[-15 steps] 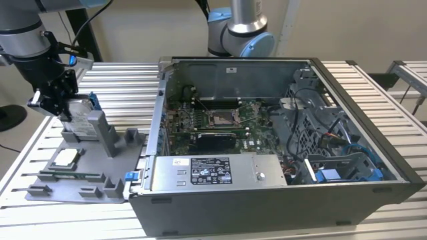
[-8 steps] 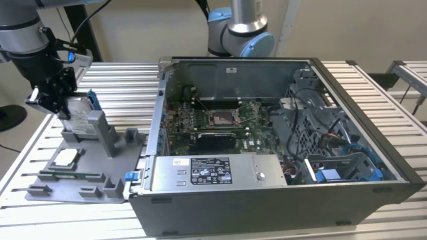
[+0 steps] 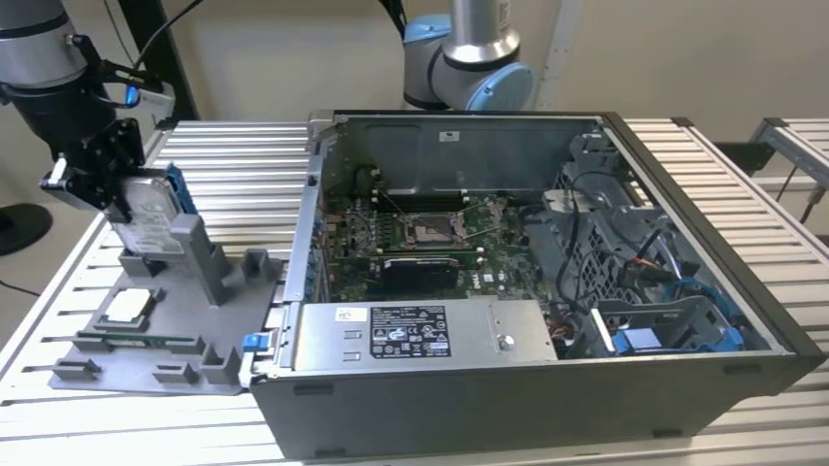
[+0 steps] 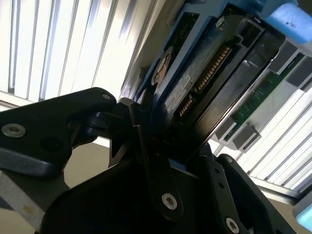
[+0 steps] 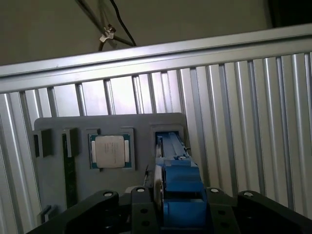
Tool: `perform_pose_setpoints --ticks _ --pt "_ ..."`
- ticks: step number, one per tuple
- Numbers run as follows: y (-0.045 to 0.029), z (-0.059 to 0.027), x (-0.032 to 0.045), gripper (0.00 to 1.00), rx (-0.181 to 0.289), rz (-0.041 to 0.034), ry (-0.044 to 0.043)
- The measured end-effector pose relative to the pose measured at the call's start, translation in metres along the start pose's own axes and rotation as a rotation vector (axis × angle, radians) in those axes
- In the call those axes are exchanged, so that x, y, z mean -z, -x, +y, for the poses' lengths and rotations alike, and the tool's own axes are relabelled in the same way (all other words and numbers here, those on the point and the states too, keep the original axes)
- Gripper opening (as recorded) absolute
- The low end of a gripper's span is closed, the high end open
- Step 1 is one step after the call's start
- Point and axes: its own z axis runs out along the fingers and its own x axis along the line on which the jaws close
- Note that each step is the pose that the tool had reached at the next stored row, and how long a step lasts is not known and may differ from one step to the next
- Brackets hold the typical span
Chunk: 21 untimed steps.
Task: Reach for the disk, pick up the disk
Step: 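Pick up the disk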
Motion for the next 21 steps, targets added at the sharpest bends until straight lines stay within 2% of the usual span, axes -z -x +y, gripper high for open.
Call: perform_pose_setpoints --ticks 6,21 --pt "0.0001 0.0 0.0069 0.0 0.0 0.0002 -0.0001" --pt "0.0006 0.0001 0.0329 0.0 0.0 0.0003 -0.0001"
